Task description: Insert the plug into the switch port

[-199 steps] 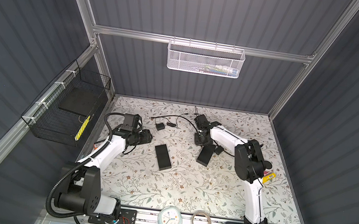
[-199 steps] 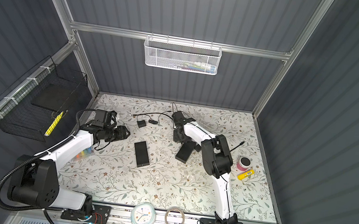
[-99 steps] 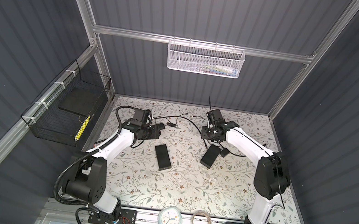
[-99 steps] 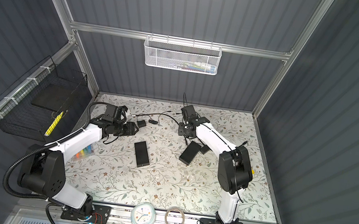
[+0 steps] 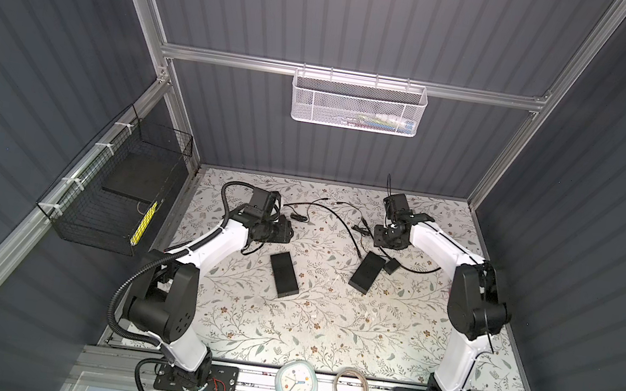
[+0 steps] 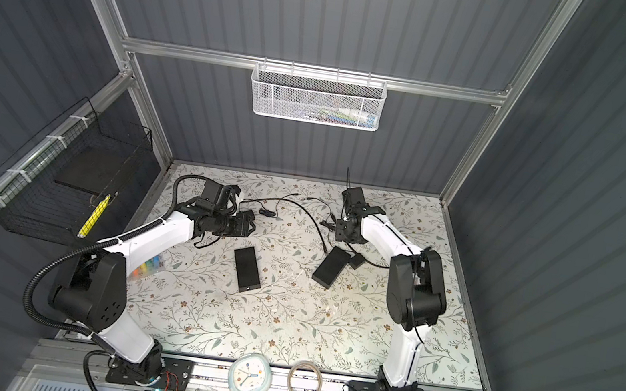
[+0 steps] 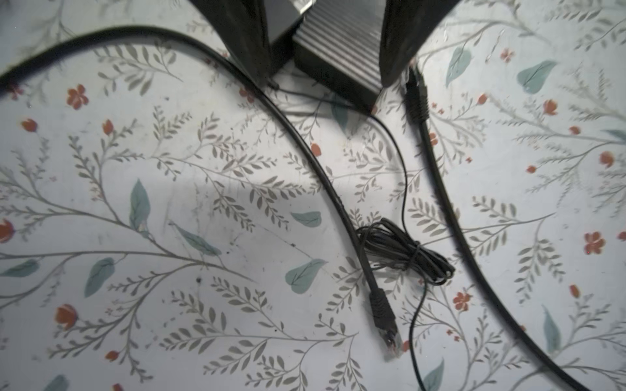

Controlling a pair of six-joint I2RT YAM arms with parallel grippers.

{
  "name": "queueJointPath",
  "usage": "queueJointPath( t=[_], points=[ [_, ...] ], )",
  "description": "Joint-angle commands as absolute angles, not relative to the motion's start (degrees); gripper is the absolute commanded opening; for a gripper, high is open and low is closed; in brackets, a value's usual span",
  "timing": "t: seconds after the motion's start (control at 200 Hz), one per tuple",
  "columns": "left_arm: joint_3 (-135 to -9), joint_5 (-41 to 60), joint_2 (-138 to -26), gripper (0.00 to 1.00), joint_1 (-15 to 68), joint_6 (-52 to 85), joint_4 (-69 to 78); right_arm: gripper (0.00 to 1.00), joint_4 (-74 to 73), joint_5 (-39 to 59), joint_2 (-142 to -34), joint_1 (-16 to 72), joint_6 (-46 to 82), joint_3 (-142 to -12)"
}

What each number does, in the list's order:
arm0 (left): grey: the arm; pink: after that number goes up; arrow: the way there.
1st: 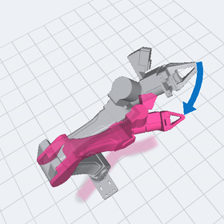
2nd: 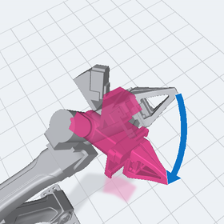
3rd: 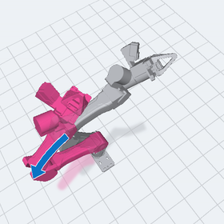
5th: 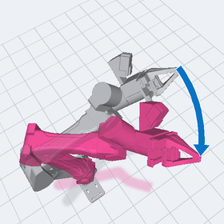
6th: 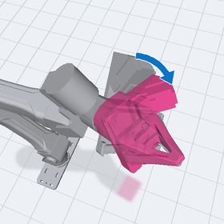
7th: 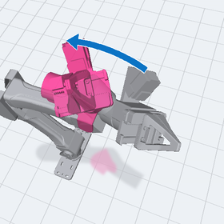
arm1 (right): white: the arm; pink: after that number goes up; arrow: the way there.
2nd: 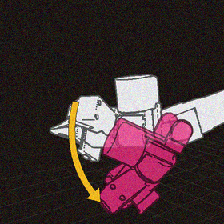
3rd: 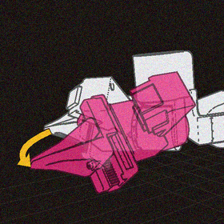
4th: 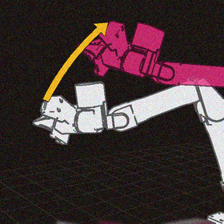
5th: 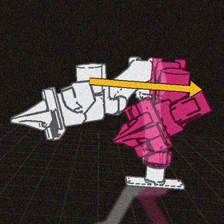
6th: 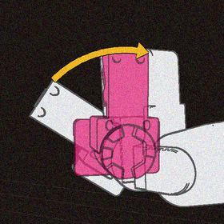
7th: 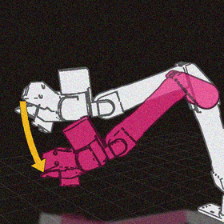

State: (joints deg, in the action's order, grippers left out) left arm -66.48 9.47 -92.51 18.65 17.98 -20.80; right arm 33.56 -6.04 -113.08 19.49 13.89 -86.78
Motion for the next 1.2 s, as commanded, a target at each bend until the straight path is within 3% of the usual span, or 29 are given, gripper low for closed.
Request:
queueJointPath(
  t=[0.0, 0.23, 0.485, 0.86, 1.196],
  points=[
    [-66.0, 10.5, -90.6, 0.59, 18.5, 18.2, -21.4, 0.54, 34.5, -3.6, -117.8, 20.1, 13.5, -92.8],
    [-63.6, 9.4, -88.0, 0.60, 18.5, 18.0, -22.0, 0.63, 37.9, -2.4, -127.5, 20.1, 17.3, -105.6],
    [-61.7, 9.2, -87.7, 0.60, 18.4, 17.3, -21.2, 0.63, 47.5, -2.8, -138.4, 21.5, 15.4, -122.1],
    [-59.8, 7.5, -88.1, 0.61, 18.5, 15.7, -20.9, 0.52, 53.5, -7.3, -147.5, 22.3, 12.9, -134.9],
    [-60.2, 7.3, -89.1, 0.61, 18.4, 15.2, -20.8, 0.41, 55.8, -9.7, -149.0, 22.9, 9.0, -134.5]
  ],
)
